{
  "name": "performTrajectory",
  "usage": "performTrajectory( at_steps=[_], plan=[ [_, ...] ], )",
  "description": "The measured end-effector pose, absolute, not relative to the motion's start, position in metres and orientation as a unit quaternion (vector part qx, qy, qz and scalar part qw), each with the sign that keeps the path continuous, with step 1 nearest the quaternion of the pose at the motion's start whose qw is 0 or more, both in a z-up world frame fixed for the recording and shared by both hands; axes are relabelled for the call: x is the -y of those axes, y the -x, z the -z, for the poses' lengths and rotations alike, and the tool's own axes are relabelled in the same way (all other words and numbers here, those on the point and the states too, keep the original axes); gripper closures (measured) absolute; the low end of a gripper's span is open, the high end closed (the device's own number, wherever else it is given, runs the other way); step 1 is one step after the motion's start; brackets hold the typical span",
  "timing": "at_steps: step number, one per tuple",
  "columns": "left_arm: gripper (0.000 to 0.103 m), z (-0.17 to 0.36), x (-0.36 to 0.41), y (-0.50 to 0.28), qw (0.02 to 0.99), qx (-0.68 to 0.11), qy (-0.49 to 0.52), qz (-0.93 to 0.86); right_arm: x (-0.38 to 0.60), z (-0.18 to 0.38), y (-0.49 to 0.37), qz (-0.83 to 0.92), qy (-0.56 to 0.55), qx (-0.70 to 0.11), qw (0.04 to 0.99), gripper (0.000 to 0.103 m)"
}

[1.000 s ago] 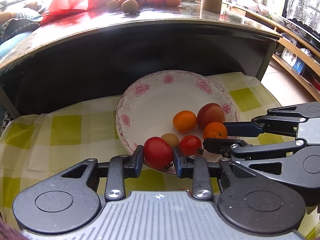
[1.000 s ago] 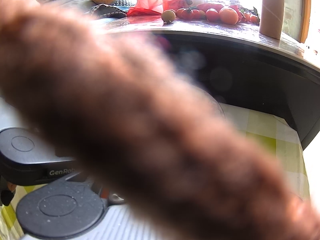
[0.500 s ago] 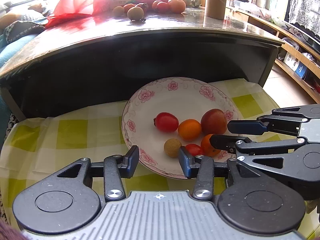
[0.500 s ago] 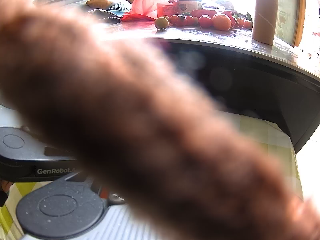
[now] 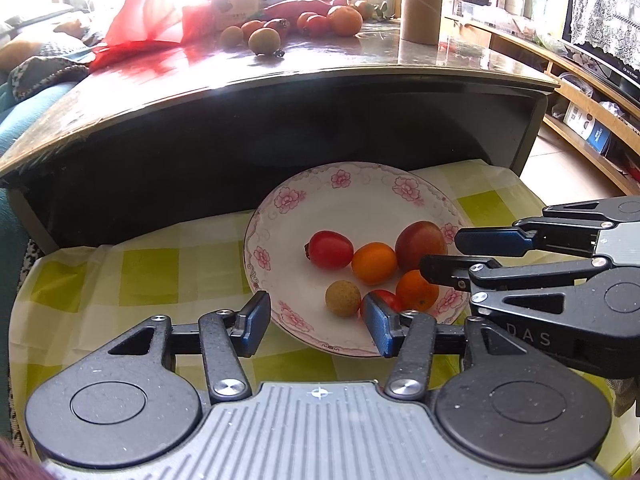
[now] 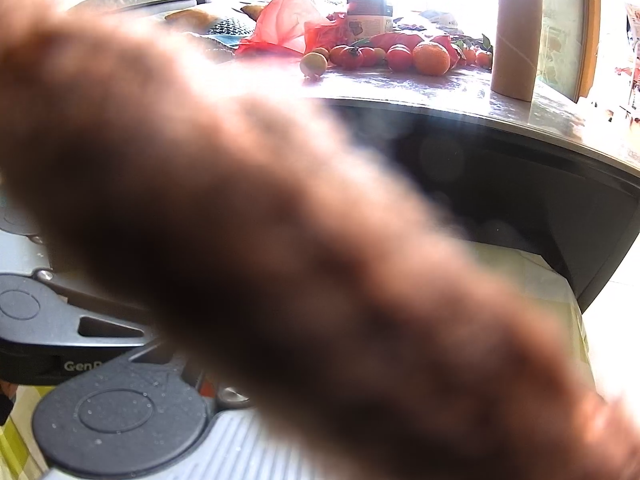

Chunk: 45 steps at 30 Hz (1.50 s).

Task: Organize fruits
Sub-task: 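Withdraw the left tool toward the brown round fruit while the right tool moves to the remaining mandarin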

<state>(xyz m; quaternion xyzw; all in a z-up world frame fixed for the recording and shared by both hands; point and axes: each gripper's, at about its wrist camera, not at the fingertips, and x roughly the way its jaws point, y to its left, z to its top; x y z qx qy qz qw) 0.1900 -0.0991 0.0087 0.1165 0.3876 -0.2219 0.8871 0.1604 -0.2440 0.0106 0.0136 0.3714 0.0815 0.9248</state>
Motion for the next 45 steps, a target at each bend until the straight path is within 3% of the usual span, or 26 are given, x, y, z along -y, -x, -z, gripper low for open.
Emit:
performTrajectory(
  at_steps=[45],
  plan=[
    [0.039,-0.001,0.054,-0.125,0.863,-0.412,-0.158,0.245,0.201,-0.004,-0.125,-0.165,0.005,-0.414,0.895,0.070]
  ],
)
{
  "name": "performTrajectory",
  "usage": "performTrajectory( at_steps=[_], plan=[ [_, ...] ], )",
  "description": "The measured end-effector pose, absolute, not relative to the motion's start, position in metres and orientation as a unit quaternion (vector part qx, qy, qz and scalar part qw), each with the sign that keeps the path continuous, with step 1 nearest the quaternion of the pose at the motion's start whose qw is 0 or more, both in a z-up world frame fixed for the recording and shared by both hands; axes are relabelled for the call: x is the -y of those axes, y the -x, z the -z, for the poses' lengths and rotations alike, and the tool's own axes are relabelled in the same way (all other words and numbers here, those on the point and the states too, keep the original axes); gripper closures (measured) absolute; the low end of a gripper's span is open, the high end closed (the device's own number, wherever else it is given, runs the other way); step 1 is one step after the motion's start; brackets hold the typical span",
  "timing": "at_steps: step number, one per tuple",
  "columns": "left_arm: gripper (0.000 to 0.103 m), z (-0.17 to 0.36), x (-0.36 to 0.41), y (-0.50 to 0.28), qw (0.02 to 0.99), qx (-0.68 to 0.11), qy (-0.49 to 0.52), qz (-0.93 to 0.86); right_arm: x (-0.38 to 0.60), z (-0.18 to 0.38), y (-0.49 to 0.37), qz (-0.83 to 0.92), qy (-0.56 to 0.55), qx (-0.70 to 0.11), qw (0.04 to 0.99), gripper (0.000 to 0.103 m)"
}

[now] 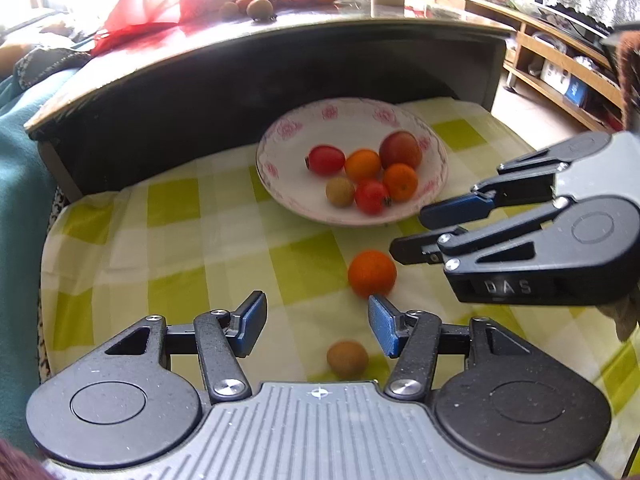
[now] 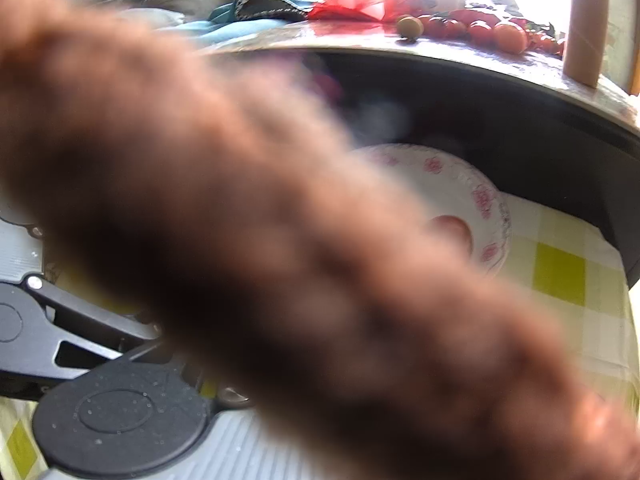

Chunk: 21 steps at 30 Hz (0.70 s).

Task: Organize fruits
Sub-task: 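Withdraw the left tool toward the brown round fruit while the right tool moves to the remaining mandarin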

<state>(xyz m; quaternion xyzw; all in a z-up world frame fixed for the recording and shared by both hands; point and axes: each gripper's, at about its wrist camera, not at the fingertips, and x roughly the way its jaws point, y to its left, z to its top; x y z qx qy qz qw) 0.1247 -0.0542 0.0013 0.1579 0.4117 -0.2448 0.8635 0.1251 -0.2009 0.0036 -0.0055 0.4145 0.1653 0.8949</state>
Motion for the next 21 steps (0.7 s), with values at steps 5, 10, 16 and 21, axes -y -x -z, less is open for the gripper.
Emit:
performTrajectory(
  at_steps=[5,10,16,21],
  plan=[
    [0.039,0.010,0.047,-0.116,0.851,-0.427,-0.165,0.260,0.192,0.002,-0.124,-0.178,0.002,-0.424,0.888,0.070],
    [0.039,0.020,0.049,-0.112,0.840,-0.440,-0.167,0.269,0.183,0.011,-0.130,-0.189,0.001,-0.431,0.883,0.070],
    [0.038,0.026,0.052,-0.114,0.836,-0.445,-0.167,0.273,0.180,0.020,-0.140,-0.185,0.000,-0.427,0.885,0.063],
    [0.038,0.031,0.059,-0.120,0.834,-0.448,-0.169,0.275,0.182,0.029,-0.146,-0.181,-0.010,-0.440,0.880,0.063]
  ],
)
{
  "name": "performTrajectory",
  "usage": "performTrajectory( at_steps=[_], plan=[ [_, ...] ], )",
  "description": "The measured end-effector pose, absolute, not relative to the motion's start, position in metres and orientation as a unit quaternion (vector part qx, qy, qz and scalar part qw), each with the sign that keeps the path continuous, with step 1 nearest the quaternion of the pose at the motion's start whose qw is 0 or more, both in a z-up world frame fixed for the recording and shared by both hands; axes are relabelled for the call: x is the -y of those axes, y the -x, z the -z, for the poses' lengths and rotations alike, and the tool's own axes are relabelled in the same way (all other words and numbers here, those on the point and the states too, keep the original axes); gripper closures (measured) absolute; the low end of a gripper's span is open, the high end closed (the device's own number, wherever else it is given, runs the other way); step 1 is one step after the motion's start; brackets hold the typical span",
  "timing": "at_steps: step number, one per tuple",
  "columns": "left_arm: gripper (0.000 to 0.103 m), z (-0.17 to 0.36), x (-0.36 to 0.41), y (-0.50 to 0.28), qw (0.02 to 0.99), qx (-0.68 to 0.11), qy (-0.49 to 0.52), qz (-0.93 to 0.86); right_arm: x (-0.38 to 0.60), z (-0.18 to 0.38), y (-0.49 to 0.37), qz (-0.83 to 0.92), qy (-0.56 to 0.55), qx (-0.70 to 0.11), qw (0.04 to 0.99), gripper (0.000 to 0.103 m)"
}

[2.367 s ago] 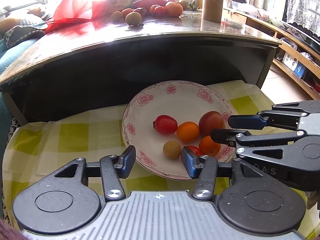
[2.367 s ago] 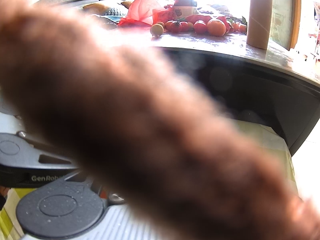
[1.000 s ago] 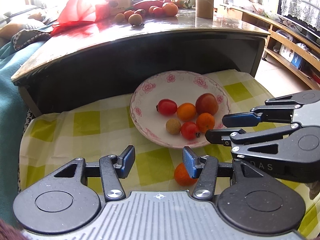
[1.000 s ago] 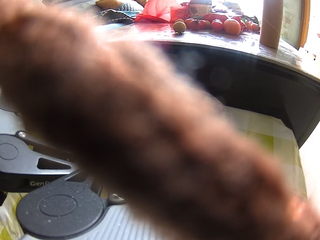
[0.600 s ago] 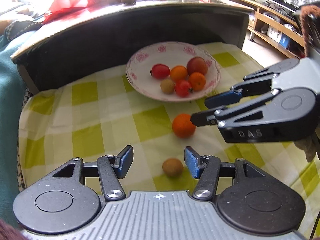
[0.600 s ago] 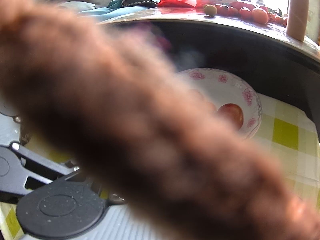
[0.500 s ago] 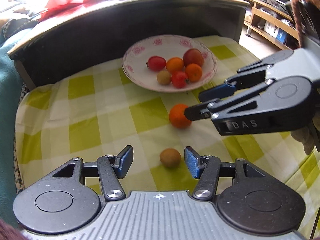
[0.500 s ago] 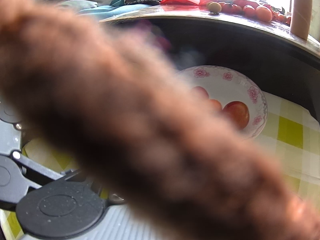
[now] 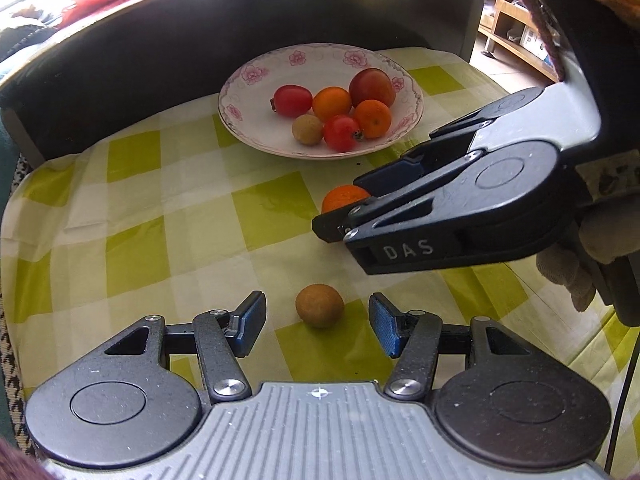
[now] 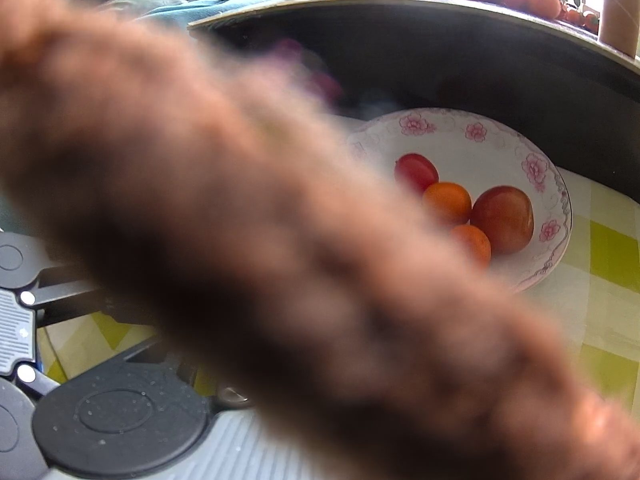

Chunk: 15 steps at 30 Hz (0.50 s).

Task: Organize fruits
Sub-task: 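Withdraw the left tool toward the brown round fruit while the right tool moves to the remaining mandarin, then close the right tool around the remaining mandarin on the tablecloth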

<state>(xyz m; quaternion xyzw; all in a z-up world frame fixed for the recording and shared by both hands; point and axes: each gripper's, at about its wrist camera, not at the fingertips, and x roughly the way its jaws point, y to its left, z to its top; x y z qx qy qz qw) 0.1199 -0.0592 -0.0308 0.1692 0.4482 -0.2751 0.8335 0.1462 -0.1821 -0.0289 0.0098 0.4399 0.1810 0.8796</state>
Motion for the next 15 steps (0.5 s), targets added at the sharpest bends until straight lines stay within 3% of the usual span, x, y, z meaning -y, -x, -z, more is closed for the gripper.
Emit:
performTrajectory(
  at_steps=[8,15],
  plan=[
    [0.039,0.035,0.065,-0.119,0.832,-0.447,-0.175,0.277,0.187,0.029,-0.144,-0.182,-0.014,-0.441,0.878,0.067],
    [0.053,0.041,0.068,-0.121,0.833,-0.447,-0.171,0.277,0.218,0.024,-0.124,-0.147,-0.021,-0.454,0.879,0.067]
  ],
)
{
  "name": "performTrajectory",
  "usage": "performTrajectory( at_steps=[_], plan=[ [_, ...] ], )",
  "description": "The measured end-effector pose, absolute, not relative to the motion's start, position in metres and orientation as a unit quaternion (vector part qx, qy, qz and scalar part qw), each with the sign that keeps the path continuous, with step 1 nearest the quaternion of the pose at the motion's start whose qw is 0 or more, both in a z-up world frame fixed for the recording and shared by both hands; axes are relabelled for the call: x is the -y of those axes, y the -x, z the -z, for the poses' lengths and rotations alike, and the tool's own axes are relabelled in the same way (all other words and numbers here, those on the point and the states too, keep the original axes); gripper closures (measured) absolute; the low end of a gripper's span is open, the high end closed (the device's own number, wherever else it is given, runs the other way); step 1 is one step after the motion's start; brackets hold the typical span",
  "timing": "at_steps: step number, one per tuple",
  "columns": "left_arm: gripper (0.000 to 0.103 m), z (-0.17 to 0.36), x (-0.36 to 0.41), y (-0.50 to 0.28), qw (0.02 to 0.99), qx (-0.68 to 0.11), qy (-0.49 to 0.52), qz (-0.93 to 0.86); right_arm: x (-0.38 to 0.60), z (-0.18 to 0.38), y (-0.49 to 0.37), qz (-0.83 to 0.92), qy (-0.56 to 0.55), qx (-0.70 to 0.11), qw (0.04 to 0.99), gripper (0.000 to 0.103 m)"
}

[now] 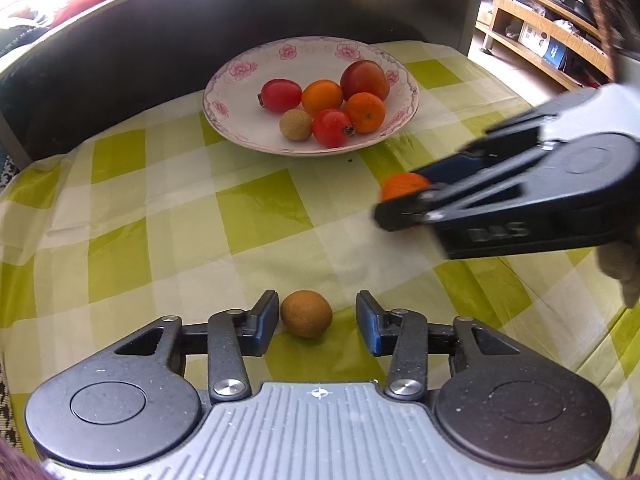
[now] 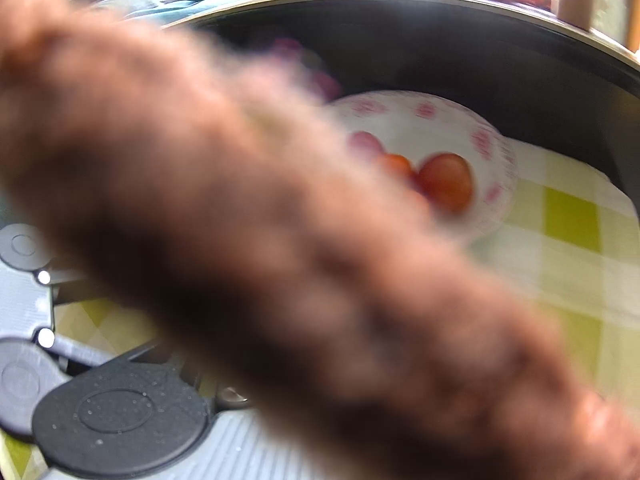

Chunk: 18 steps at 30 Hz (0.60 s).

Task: Organize fruits
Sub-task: 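Close the right tool around the remaining mandarin on the tablecloth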

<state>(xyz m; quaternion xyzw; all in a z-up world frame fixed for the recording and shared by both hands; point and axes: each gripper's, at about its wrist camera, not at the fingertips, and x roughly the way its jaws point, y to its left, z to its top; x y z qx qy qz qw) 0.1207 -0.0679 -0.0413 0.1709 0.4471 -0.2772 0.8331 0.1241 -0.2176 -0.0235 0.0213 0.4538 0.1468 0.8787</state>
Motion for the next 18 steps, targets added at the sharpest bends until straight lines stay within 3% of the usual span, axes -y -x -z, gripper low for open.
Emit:
performTrajectory(
  at_steps=[3,6,14,18],
  plan=[
    [0.056,0.042,0.068,-0.119,0.837,-0.445,-0.165,0.274,0.228,0.022,-0.111,-0.135,-0.020,-0.456,0.879,0.067],
    [0.068,0.040,0.069,-0.117,0.837,-0.448,-0.166,0.269,0.236,0.022,-0.099,-0.128,-0.018,-0.463,0.877,0.067],
    [0.067,0.042,0.072,-0.097,0.840,-0.447,-0.176,0.253,0.234,0.019,-0.070,-0.128,0.000,-0.472,0.873,0.067],
    [0.058,0.044,0.068,-0.094,0.848,-0.439,-0.172,0.241,0.235,0.022,-0.051,-0.119,-0.006,-0.469,0.875,0.067]
  ],
)
